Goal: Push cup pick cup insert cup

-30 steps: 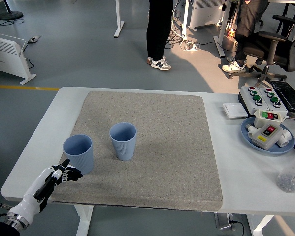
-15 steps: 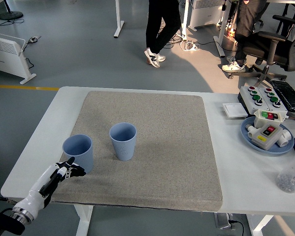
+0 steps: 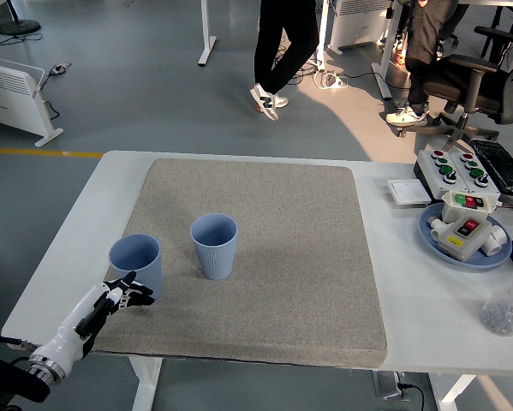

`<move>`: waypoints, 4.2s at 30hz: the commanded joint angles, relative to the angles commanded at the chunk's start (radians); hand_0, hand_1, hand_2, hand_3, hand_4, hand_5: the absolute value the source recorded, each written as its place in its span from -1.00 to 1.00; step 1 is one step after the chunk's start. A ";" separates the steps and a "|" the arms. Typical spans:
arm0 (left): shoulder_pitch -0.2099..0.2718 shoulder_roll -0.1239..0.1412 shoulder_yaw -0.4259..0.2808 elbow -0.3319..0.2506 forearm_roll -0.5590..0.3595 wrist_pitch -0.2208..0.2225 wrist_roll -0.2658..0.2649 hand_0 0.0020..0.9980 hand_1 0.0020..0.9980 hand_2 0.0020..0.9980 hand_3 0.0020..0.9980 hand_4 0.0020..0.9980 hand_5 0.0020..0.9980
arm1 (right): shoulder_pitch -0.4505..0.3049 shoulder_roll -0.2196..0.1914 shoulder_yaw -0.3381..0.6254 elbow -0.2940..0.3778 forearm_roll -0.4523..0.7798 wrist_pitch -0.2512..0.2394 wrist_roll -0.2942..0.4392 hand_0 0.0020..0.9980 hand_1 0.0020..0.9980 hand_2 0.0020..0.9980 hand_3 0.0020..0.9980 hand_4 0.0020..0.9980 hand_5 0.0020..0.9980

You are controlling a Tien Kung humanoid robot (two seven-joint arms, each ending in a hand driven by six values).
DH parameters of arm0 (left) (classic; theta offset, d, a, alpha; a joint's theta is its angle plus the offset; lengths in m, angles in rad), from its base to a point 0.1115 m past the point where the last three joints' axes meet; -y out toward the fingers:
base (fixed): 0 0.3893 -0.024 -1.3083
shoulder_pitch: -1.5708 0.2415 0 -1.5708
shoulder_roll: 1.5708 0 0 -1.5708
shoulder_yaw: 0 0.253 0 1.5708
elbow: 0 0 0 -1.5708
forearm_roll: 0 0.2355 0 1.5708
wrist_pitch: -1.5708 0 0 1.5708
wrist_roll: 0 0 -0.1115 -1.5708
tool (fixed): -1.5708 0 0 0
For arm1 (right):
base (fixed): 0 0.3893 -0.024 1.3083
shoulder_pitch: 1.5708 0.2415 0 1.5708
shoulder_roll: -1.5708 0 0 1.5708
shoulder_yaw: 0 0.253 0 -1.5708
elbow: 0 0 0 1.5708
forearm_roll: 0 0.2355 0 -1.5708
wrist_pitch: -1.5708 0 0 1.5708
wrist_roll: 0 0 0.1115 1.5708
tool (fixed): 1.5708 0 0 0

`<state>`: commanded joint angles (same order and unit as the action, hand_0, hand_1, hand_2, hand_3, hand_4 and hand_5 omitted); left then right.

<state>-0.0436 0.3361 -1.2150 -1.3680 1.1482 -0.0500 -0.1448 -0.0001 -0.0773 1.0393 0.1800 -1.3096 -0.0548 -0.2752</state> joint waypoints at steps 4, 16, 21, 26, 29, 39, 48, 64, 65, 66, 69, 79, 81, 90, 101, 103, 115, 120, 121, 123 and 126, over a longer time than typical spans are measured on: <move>-0.014 0.001 0.011 0.016 -0.009 0.000 -0.003 0.44 0.23 0.06 0.02 0.37 1.00 | 0.004 0.001 -0.002 0.000 0.000 0.000 0.001 0.06 0.09 0.04 0.33 -0.31 1.00; -0.098 0.007 0.062 0.095 -0.039 0.011 -0.020 0.45 0.24 0.06 0.02 0.37 1.00 | 0.009 0.004 -0.002 0.000 -0.010 0.002 0.002 0.06 0.09 0.04 0.32 -0.32 1.00; -0.150 0.006 0.092 0.139 -0.060 0.011 -0.027 0.45 0.24 0.07 0.02 0.37 1.00 | 0.011 0.006 0.000 0.000 -0.015 0.002 0.002 0.06 0.09 0.04 0.32 -0.33 1.00; -0.209 0.006 0.134 0.193 -0.077 0.014 -0.037 0.45 0.24 0.06 0.02 0.37 1.00 | 0.012 0.007 0.002 0.000 -0.023 0.003 0.002 0.06 0.09 0.04 0.32 -0.33 1.00; -0.235 0.008 0.152 0.223 -0.091 0.016 -0.042 0.45 0.24 0.06 0.02 0.37 1.00 | 0.013 0.007 0.002 0.000 -0.026 0.003 0.002 0.06 0.09 0.04 0.32 -0.33 1.00; -0.323 0.012 0.211 0.307 -0.139 0.019 -0.056 0.46 0.24 0.06 0.01 0.36 1.00 | 0.016 0.009 -0.002 0.000 -0.036 0.005 0.002 0.06 0.09 0.04 0.32 -0.34 1.00; -0.401 0.005 0.265 0.380 -0.183 0.014 -0.062 0.45 0.24 0.05 0.01 0.36 1.00 | 0.016 0.008 -0.005 0.000 -0.043 0.007 0.003 0.06 0.09 0.04 0.32 -0.35 1.00; -0.531 0.007 0.409 0.538 -0.292 0.017 -0.092 0.45 0.23 0.04 0.00 0.35 1.00 | 0.014 0.011 -0.011 0.000 -0.054 0.007 -0.002 0.06 0.09 0.04 0.32 -0.35 1.00; -0.538 0.007 0.418 0.549 -0.301 0.018 -0.096 0.45 0.23 0.04 0.00 0.35 1.00 | 0.013 0.011 -0.012 0.000 -0.055 0.008 -0.002 0.06 0.09 0.04 0.32 -0.35 1.00; -0.542 0.007 0.423 0.556 -0.306 0.020 -0.099 0.46 0.23 0.04 -0.01 0.34 1.00 | 0.012 0.011 -0.013 0.000 -0.057 0.008 -0.002 0.06 0.09 0.04 0.32 -0.35 1.00; -0.553 0.006 0.442 0.574 -0.322 0.025 -0.109 0.46 0.23 0.04 -0.01 0.34 1.00 | 0.011 0.011 -0.015 0.000 -0.063 0.010 -0.003 0.06 0.09 0.04 0.32 -0.35 1.00; -0.601 -0.010 0.493 0.632 -0.380 0.042 -0.136 0.46 0.22 0.03 -0.02 0.33 1.00 | 0.009 0.012 -0.007 0.000 -0.094 0.012 -0.005 0.06 0.09 0.04 0.32 -0.36 1.00; -0.610 -0.013 0.502 0.641 -0.390 0.043 -0.141 0.46 0.22 0.03 -0.02 0.33 1.00 | 0.009 0.012 -0.007 0.000 -0.098 0.013 -0.004 0.06 0.09 0.04 0.32 -0.36 1.00; -0.652 -0.023 0.550 0.696 -0.448 0.048 -0.158 0.45 0.21 0.02 -0.03 0.31 1.00 | 0.015 0.012 -0.016 0.000 -0.101 0.018 -0.004 0.06 0.09 0.04 0.32 -0.37 1.00; -0.691 -0.037 0.596 0.747 -0.502 0.050 -0.170 0.46 0.21 0.01 -0.04 0.30 1.00 | 0.025 0.012 -0.029 0.000 -0.094 0.023 -0.003 0.06 0.09 0.04 0.32 -0.37 1.00; -0.694 -0.037 0.603 0.754 -0.509 0.050 -0.170 0.46 0.21 0.01 -0.04 0.29 1.00 | 0.025 0.013 -0.031 0.000 -0.091 0.023 -0.004 0.06 0.09 0.04 0.32 -0.39 1.00; -0.604 0.003 0.449 0.635 -0.367 0.063 -0.148 0.34 0.18 0.01 -0.03 0.29 1.00 | 0.026 0.012 -0.034 0.000 -0.079 0.023 -0.002 0.06 0.09 0.04 0.32 -0.40 1.00; -0.539 0.034 0.330 0.536 -0.264 0.079 -0.134 0.16 0.16 0.01 -0.02 0.52 1.00 | 0.026 0.011 -0.025 0.000 -0.084 0.022 -0.001 0.06 0.09 0.04 0.32 -0.40 1.00; -0.520 0.049 0.294 0.500 -0.230 0.082 -0.123 0.16 0.16 0.01 -0.02 0.52 1.00 | 0.026 0.011 -0.023 0.000 -0.084 0.020 -0.001 0.06 0.09 0.04 0.32 -0.40 1.00; -0.501 0.067 0.230 0.431 -0.166 0.087 -0.109 0.16 0.16 0.01 -0.02 0.52 1.00 | 0.026 0.010 -0.025 0.000 -0.081 0.019 -0.001 0.06 0.09 0.04 0.32 -0.40 1.00; -0.482 0.097 0.172 0.344 -0.062 0.092 -0.082 0.12 0.19 0.13 0.11 0.70 0.95 | 0.025 0.008 -0.037 0.000 -0.065 0.018 0.000 0.06 0.09 0.04 0.32 -0.40 1.00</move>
<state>-0.5259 0.4330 -1.0431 -1.0236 1.0863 0.0421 -0.2268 0.0253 -0.0693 1.0023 0.1800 -1.3747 -0.0370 -0.2750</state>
